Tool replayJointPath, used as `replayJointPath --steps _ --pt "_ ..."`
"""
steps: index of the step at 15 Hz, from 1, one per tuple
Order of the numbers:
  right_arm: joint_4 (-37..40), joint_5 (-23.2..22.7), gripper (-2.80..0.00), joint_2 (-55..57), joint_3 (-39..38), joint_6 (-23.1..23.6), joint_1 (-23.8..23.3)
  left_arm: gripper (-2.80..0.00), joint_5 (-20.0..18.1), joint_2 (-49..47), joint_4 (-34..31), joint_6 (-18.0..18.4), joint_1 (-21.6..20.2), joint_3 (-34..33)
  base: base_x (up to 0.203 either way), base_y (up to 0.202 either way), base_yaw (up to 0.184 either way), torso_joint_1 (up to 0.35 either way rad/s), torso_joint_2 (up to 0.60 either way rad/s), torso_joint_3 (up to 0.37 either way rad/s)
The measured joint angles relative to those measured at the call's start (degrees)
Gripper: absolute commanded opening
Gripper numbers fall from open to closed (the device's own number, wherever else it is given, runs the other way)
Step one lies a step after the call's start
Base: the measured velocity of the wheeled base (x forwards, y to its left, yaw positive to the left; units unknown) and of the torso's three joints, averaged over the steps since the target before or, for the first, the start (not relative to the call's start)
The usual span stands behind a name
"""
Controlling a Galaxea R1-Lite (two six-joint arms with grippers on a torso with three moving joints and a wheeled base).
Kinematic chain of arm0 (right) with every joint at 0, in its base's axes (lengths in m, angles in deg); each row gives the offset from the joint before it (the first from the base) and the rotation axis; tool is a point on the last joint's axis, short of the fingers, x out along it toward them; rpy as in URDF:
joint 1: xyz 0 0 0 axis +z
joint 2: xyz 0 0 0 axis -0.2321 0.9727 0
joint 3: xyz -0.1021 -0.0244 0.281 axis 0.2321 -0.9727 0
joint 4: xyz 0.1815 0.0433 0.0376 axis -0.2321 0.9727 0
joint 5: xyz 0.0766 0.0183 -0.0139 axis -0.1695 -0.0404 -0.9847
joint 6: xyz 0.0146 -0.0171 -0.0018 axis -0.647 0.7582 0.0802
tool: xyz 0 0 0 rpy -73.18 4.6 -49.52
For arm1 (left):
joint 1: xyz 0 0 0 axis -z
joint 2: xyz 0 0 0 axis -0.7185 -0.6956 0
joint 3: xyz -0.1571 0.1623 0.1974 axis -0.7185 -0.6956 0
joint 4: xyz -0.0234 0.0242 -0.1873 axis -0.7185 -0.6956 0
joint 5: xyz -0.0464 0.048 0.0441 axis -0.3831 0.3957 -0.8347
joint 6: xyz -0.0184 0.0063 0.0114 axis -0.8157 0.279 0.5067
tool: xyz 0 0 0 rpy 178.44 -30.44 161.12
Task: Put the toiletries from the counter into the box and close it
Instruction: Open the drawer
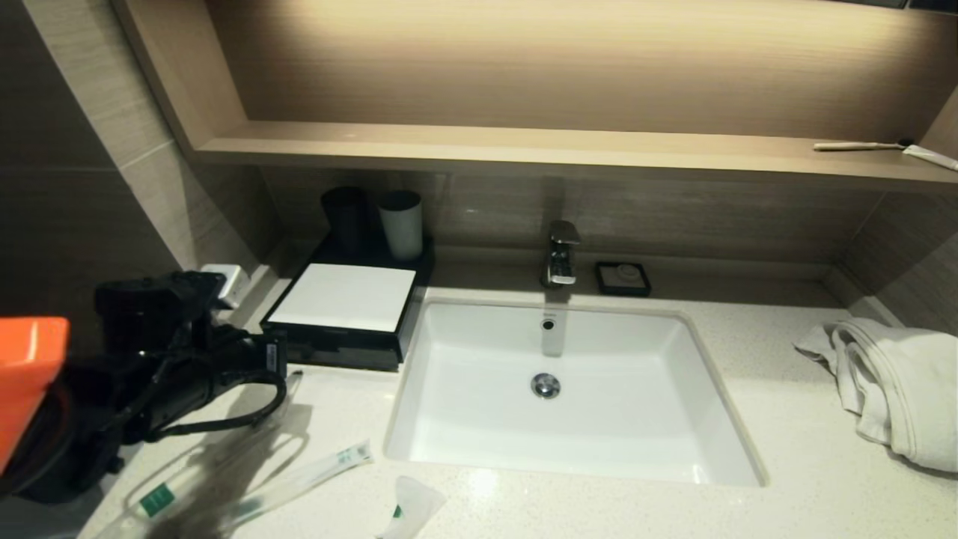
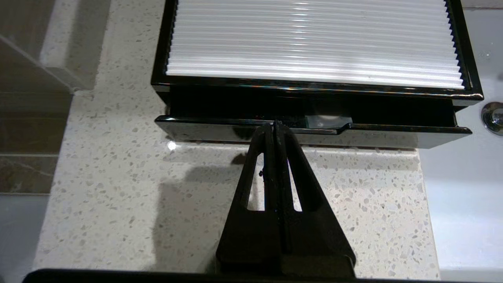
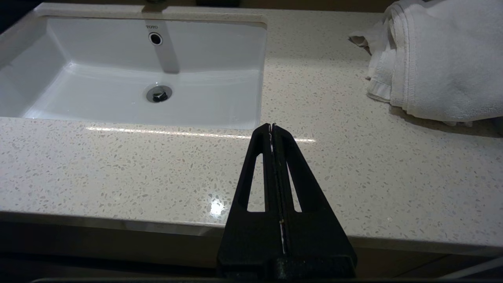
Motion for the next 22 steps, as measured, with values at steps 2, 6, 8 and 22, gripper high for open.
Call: replayJointPath --steps 2,6,8,22 --pt "0.0 0.0 -2.8 0.0 0.0 0.0 0.0 -2.8 0.2 -2.3 0.1 -2.3 0.9 1.4 0.0 0.0 0.0 0.0 0.0 0.0" --pt "0.0 0.0 -2.8 0.0 0.0 0.0 0.0 -2.8 0.3 -4.9 0.0 -4.2 1.9 3.3 0.0 0.0 0.0 0.0 0.0 0.0" --pt "0.0 0.0 -2.8 0.0 0.0 -0.1 0.0 -2.8 0.3 -5.6 0.1 -4.2 2.6 3.4 0.0 0.0 0.0 0.0 0.0 0.0" --pt "0.0 0.0 -2.8 0.0 0.0 0.0 0.0 -2.8 0.3 -8.5 0.9 -4.2 3.8 4.3 0.0 0.0 0.0 0.0 0.0 0.0"
